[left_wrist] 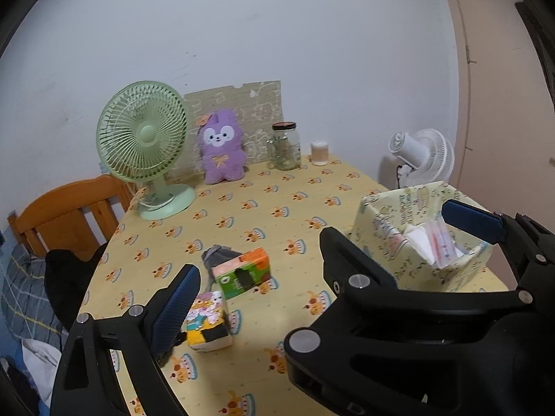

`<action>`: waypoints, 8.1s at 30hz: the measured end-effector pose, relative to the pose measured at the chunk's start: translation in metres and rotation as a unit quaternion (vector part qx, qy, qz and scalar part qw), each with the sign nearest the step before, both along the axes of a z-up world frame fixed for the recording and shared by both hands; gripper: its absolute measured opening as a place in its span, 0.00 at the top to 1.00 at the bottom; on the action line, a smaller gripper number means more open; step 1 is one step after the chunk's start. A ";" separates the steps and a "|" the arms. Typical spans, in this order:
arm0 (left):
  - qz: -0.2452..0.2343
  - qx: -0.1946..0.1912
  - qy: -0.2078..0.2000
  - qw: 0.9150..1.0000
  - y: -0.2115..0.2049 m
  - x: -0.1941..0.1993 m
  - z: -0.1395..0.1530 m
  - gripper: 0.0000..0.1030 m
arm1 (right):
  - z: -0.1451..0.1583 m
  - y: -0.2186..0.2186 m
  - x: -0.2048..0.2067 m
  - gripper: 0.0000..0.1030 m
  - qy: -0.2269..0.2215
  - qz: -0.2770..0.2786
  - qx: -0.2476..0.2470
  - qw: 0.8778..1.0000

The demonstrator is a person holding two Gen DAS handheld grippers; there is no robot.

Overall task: Organize soft objects
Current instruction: 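Withdraw both tools from the box back over the table, then grasp the black wrapped bundle with the left tool while the right tool grasps the green tissue pack, then carry the black bundle with the left tool while the right tool carries the tissue pack toward the box, then lower the black bundle and tissue pack into the gift box and open both tools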

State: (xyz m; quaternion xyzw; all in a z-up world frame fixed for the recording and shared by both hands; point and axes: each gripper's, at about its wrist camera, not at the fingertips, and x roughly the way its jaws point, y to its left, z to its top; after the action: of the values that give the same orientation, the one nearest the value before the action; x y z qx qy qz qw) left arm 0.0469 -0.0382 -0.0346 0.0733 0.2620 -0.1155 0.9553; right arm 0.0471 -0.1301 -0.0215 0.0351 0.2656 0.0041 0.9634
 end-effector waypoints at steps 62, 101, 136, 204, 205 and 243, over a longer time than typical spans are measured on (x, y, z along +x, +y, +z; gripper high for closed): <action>0.142 -0.015 0.101 0.985 0.121 0.064 -0.090 0.22 | -0.089 0.119 0.079 0.00 0.097 0.073 -0.021 0.992; 0.139 -0.009 0.136 0.981 0.100 0.112 -0.102 0.58 | -0.111 0.103 0.135 0.05 0.127 0.087 -0.008 0.988; 0.099 -0.017 0.051 0.994 0.070 0.056 -0.045 0.59 | -0.051 0.073 0.073 0.34 0.062 0.057 0.001 0.996; -0.001 -0.027 -0.018 0.999 -0.075 0.028 0.027 0.59 | 0.030 -0.077 0.024 0.34 -0.012 -0.024 -0.024 0.999; -0.004 -0.027 -0.019 0.999 -0.077 0.029 0.028 0.59 | 0.031 -0.080 0.025 0.34 -0.013 -0.026 -0.025 0.999; -0.061 0.005 0.053 0.997 -0.177 0.065 -0.023 0.42 | -0.033 -0.181 0.055 0.34 0.040 -0.060 -0.004 0.997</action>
State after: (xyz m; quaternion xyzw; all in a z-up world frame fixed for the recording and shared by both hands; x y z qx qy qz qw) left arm 0.1118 -0.2151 -0.0578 0.0876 0.3077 -0.1761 0.9309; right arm 0.1018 -0.3107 -0.0545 0.0478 0.3017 -0.0562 0.9506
